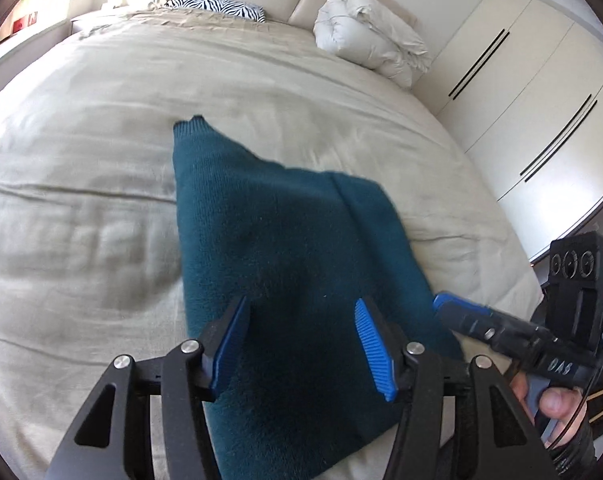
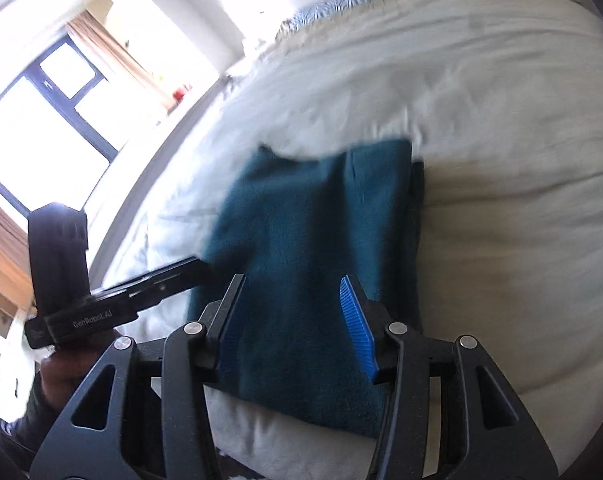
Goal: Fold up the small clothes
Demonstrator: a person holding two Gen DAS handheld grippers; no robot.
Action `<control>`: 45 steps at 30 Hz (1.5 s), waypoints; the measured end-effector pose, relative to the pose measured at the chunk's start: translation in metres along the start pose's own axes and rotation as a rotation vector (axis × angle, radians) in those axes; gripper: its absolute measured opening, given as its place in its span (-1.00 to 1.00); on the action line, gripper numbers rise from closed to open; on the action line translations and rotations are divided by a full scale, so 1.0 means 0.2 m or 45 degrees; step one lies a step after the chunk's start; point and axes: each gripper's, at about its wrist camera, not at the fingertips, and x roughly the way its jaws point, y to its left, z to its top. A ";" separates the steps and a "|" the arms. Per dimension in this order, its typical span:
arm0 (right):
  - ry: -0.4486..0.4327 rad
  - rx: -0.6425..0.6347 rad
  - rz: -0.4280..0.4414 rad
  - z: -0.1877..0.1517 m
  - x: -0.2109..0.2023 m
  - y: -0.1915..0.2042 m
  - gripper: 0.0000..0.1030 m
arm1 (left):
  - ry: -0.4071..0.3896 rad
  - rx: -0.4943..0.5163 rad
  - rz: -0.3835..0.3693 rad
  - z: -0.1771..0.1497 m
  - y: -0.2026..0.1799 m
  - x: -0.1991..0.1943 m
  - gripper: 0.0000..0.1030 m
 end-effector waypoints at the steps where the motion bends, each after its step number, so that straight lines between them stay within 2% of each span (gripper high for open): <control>1: 0.021 0.019 -0.007 -0.02 0.04 -0.03 -0.11 | 0.000 0.002 0.000 0.00 0.00 0.01 0.12; 3: 0.043 0.064 -0.026 -0.07 0.07 -0.10 -0.18 | -0.001 0.008 -0.008 -0.01 0.00 0.02 0.12; 5: 0.035 0.098 0.008 -0.10 0.08 -0.16 -0.29 | 0.000 0.014 -0.008 -0.01 -0.01 0.03 0.12; 10: 0.010 0.111 0.038 -0.10 0.08 -0.18 -0.29 | -0.022 0.059 0.030 -0.04 -0.04 0.05 0.12; 14: -0.015 0.118 0.037 -0.10 0.04 -0.17 -0.26 | -0.047 0.050 0.020 -0.05 -0.04 0.02 0.12; 17: -0.055 0.106 -0.028 -0.09 -0.04 -0.17 -0.20 | -0.131 0.050 0.076 -0.05 -0.05 -0.07 0.12; 19: -0.109 0.065 -0.129 -0.07 -0.11 -0.13 -0.12 | -0.224 0.123 0.182 -0.05 -0.09 -0.16 0.22; 21: -0.170 0.028 -0.187 -0.05 -0.18 -0.10 -0.12 | -0.341 0.189 0.299 -0.05 -0.15 -0.25 0.57; 22: -0.201 0.011 -0.213 -0.04 -0.22 -0.07 -0.09 | -0.413 0.221 0.356 -0.06 -0.18 -0.31 0.67; 23: -0.232 -0.008 -0.236 -0.03 -0.25 -0.05 -0.01 | -0.482 0.250 0.400 -0.06 -0.20 -0.36 0.93; 24: -0.279 -0.034 -0.265 -0.02 -0.29 -0.01 0.04 | -0.567 0.283 0.449 -0.07 -0.24 -0.42 1.00; 26: -0.383 -0.082 -0.321 -0.01 -0.39 0.06 0.30 | -0.771 0.366 0.564 -0.10 -0.33 -0.55 1.00; 27: -0.460 -0.106 -0.352 0.00 -0.44 0.10 0.41 | -0.827 0.391 0.613 -0.11 -0.36 -0.58 1.00; 29: -0.592 -0.128 -0.399 0.01 -0.54 0.16 0.76 | -0.917 0.409 0.731 -0.12 -0.42 -0.66 1.00; 30: -0.694 -0.143 -0.421 0.00 -0.61 0.20 0.82 | -0.955 0.415 0.788 -0.13 -0.46 -0.69 1.00; 32: -0.844 -0.175 -0.446 0.01 -0.73 0.27 0.94 | -0.961 0.425 0.824 -0.13 -0.50 -0.75 1.00; 35: -1.012 -0.271 -0.493 -0.01 -0.88 0.39 1.00 | -0.935 0.388 0.766 -0.09 -0.52 -0.81 1.00; 37: -1.073 -0.336 -0.516 -0.01 -0.95 0.47 1.00 | -0.924 0.342 0.717 -0.08 -0.52 -0.84 1.00; 40: -1.048 -0.392 -0.514 -0.01 -1.00 0.55 1.00 | -0.822 0.264 0.664 -0.07 -0.51 -0.82 1.00; 43: -0.935 -0.410 -0.520 -0.01 -0.96 0.58 1.00 | -0.664 0.218 0.649 -0.06 -0.45 -0.72 1.00; 45: -0.840 -0.375 -0.504 -0.01 -0.90 0.56 1.00 | -0.545 0.133 0.606 -0.07 -0.38 -0.65 1.00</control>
